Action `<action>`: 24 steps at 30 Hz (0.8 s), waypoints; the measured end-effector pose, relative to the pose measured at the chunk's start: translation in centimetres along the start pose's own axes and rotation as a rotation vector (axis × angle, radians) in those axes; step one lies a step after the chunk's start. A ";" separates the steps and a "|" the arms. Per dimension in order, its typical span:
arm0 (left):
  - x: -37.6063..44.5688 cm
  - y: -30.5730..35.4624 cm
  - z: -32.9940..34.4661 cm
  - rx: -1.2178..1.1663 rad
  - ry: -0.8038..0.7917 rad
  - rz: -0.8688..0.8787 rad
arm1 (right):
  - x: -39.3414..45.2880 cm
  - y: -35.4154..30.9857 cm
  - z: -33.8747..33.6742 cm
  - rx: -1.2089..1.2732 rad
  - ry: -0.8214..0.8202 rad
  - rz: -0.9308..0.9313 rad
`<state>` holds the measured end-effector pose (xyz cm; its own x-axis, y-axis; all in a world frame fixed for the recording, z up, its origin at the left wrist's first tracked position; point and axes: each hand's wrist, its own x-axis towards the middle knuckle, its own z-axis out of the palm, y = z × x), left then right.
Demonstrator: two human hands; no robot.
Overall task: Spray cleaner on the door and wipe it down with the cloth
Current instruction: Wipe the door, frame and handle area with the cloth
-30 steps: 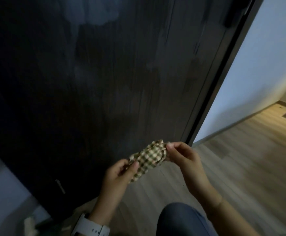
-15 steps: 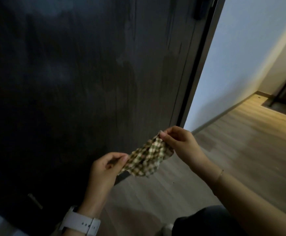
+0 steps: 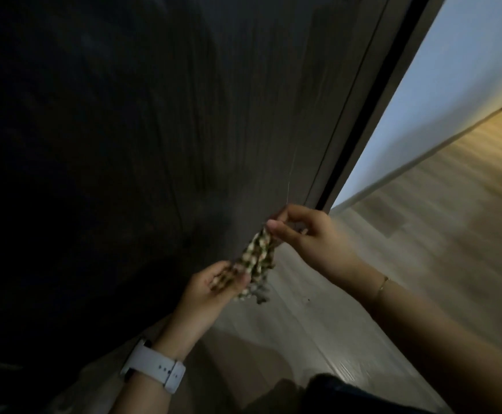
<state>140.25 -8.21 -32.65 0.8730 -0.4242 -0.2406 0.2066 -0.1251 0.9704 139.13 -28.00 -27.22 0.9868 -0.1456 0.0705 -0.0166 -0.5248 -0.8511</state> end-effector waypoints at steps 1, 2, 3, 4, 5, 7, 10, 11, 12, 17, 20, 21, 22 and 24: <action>1.1 0.0 0.2 -0.015 0.034 -0.006 | 1.3 0.7 0.0 0.039 -0.024 0.036; 2.1 -0.1 0.3 -0.040 0.078 -0.015 | 2.4 1.3 0.0 0.085 -0.042 0.081; 3.1 -0.1 0.4 -0.058 0.118 -0.035 | 3.4 1.8 -0.1 0.116 -0.058 0.129; 3.9 0.1 0.3 -0.057 0.155 -0.059 | 4.4 2.2 -0.2 0.123 -0.074 0.169; 4.8 0.3 0.3 -0.039 0.189 -0.078 | 5.3 2.5 -0.3 0.116 -0.100 0.197; 6.4 0.1 0.2 -0.064 0.232 -0.127 | 6.7 3.0 -0.2 0.141 -0.158 0.251; 7.3 -0.4 0.2 -0.254 0.301 -0.317 | 8.5 3.7 0.3 0.147 -0.209 0.324; 7.5 -0.6 0.3 -0.281 0.310 -0.334 | 9.1 3.8 0.7 0.158 -0.213 0.353; 7.6 -0.6 0.4 -0.314 0.301 -0.327 | 9.8 4.0 1.2 0.189 -0.211 0.389; 7.8 -1.3 0.4 -0.431 0.327 -0.331 | 12.4 5.5 3.8 0.492 -0.225 0.754; 7.2 -2.1 -0.1 -0.471 0.350 -0.217 | 12.8 6.2 4.8 0.698 -0.295 0.981; 7.0 -2.4 -0.3 -0.501 0.344 -0.181 | 12.9 6.4 4.9 0.759 -0.327 1.054; 6.8 -2.9 -0.3 -0.494 0.330 -0.157 | 12.8 6.6 4.9 0.806 -0.355 1.123; 6.5 -3.6 -0.3 -0.386 0.308 -0.123 | 12.7 7.2 4.4 0.893 -0.383 1.259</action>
<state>145.30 -10.21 -37.67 0.9094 -0.1361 -0.3929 0.4140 0.2080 0.8862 152.25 -29.94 -34.70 0.3983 0.1954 -0.8962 -0.8590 0.4221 -0.2898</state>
